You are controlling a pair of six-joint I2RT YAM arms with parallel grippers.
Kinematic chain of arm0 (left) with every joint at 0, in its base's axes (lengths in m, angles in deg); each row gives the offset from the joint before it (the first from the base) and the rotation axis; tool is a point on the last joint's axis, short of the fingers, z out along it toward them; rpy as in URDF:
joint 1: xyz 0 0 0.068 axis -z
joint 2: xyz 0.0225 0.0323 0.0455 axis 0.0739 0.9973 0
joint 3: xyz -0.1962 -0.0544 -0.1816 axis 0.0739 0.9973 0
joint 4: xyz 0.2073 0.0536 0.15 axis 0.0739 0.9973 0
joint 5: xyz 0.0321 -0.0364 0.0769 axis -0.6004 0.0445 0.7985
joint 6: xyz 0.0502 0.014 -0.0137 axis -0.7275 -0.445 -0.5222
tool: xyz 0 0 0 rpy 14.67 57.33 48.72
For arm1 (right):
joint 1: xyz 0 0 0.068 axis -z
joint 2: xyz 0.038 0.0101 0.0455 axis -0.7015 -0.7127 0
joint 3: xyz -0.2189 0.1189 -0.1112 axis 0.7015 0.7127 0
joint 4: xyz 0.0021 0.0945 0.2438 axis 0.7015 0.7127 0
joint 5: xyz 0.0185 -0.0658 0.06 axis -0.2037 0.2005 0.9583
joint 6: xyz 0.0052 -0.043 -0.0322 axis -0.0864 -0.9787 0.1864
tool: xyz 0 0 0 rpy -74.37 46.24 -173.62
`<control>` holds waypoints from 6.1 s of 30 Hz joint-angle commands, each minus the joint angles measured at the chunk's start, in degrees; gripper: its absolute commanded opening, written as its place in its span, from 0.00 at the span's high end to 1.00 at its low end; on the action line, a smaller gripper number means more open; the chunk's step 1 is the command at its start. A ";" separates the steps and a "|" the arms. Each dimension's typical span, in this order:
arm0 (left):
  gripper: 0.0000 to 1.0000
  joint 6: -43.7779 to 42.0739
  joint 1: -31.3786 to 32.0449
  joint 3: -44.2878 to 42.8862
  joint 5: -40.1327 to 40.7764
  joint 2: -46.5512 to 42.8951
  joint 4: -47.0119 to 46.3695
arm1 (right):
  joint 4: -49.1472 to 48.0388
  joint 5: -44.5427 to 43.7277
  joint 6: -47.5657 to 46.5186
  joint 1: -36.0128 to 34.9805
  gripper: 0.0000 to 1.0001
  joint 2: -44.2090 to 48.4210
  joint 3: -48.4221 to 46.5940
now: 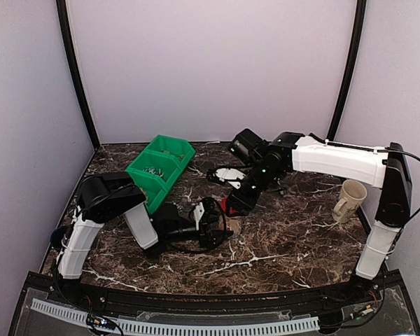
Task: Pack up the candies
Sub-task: Place the bottle lid on the packing bottle, then press the bottle lid onto the packing bottle.
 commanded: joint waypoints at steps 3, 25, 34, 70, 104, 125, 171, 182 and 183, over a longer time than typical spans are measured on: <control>0.27 0.58 0.15 0.27 0.96 1.02 3.63 | -0.89 -0.63 0.93 0.38 0.35 -0.62 1.53; 0.28 0.42 0.15 0.43 1.58 1.00 3.30 | -0.36 -1.04 0.85 0.42 0.21 -0.34 0.67; 0.27 0.33 0.15 0.48 1.84 0.98 3.39 | -0.87 -1.73 0.94 0.38 0.19 1.39 2.25; 0.27 0.08 0.15 0.11 1.27 1.00 4.48 | -4.95 -2.06 -1.97 0.46 0.02 8.09 5.19; 0.27 0.11 0.13 -0.92 1.32 1.02 6.53 | -20.19 8.30 9.32 4.92 0.34 3.64 8.16; 0.27 0.16 0.08 -1.09 1.26 1.19 7.04 | -21.82 9.09 9.56 4.62 0.33 6.76 11.41; 0.30 1.12 -0.38 -1.69 1.59 1.42 8.11 | -27.59 11.69 16.25 7.21 0.50 15.70 22.42; 0.30 0.88 -0.38 -1.80 1.68 1.39 8.36 | -28.43 5.04 17.51 7.33 0.74 11.89 19.41; 0.30 0.86 -0.38 -1.79 1.67 1.44 8.37 | -27.89 4.86 17.42 7.41 0.76 11.44 19.66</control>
